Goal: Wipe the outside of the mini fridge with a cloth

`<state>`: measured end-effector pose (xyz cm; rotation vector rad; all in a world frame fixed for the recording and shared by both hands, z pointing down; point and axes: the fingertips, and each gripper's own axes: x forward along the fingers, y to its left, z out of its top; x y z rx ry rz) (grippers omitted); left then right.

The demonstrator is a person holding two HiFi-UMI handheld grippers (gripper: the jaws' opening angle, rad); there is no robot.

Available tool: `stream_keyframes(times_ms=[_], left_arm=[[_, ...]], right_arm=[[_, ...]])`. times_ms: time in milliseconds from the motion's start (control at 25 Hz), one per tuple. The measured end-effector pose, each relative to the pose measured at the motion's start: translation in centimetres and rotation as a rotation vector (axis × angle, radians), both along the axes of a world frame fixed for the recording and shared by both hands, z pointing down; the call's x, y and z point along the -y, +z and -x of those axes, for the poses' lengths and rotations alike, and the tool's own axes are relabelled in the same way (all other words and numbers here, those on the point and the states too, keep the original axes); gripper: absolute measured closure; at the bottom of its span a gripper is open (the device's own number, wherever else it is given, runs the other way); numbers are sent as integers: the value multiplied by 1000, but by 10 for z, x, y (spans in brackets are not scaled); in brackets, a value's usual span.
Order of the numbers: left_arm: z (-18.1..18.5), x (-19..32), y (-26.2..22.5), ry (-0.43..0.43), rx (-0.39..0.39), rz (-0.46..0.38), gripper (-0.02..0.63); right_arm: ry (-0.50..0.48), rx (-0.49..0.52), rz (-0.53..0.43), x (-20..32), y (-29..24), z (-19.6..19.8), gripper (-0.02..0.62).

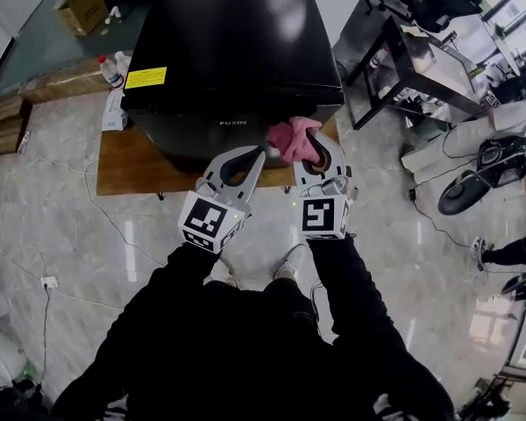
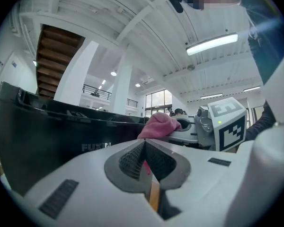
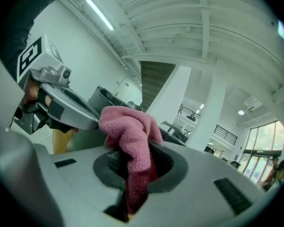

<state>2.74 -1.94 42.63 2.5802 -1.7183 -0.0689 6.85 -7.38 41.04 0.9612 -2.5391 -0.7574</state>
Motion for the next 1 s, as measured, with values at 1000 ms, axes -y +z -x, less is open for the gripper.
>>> stream_keyframes(times_ms=[1000], left_arm=[[7,26,141,-51,-37,180,600]], right_arm=[[-72,-140,102,22,157,19,537]])
